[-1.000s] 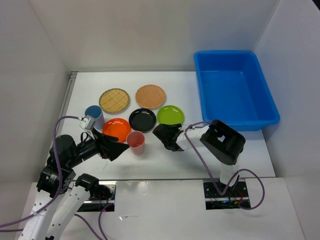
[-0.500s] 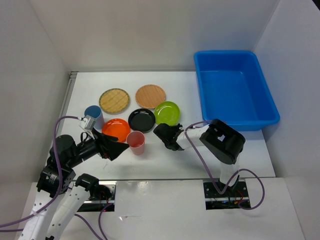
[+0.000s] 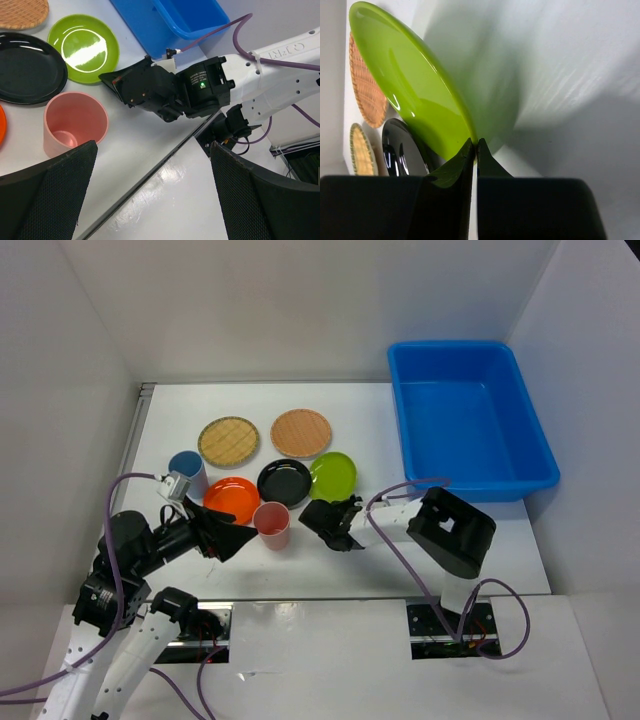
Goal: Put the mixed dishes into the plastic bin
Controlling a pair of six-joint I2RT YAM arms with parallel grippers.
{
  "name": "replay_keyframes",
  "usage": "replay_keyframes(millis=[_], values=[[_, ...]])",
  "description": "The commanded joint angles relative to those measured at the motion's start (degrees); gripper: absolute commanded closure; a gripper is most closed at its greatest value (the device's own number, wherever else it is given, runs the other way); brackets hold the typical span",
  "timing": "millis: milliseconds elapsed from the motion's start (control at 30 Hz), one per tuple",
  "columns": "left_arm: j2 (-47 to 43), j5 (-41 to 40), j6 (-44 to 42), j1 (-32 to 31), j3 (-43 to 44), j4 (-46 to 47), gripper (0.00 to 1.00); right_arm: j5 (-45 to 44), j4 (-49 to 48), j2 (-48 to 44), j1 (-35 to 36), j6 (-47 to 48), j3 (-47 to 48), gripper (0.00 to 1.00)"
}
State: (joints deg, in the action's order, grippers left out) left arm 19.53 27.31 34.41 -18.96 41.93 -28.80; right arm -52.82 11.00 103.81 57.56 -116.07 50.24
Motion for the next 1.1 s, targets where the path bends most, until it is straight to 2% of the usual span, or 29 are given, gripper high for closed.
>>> replay_keyframes(millis=[0, 400, 700, 867, 1067], values=[[-0.72, 0.2, -1.28, -0.2, 0.08, 1.11, 0.0, -4.14, 9.99, -2.47, 1.67, -27.1, 0.04, 1.0], [-1.25, 0.2, -0.75, -0.2, 0.08, 1.11, 0.0, -7.12, 15.88, -9.5, 2.21, -28.16, -2.34, 1.0], [-1.78, -0.33, -0.75, -0.2, 0.08, 1.11, 0.0, -9.41, 17.3, -13.19, 3.35, -22.89, -2.25, 1.0], [-1.78, -0.33, -0.75, -0.2, 0.08, 1.11, 0.0, -9.94, 15.54, -16.79, 3.35, -15.08, -3.3, 1.0], [-1.78, -0.33, -0.75, -0.2, 0.08, 1.11, 0.0, -9.94, 8.34, -23.03, 3.35, 3.02, -1.82, 1.0]])
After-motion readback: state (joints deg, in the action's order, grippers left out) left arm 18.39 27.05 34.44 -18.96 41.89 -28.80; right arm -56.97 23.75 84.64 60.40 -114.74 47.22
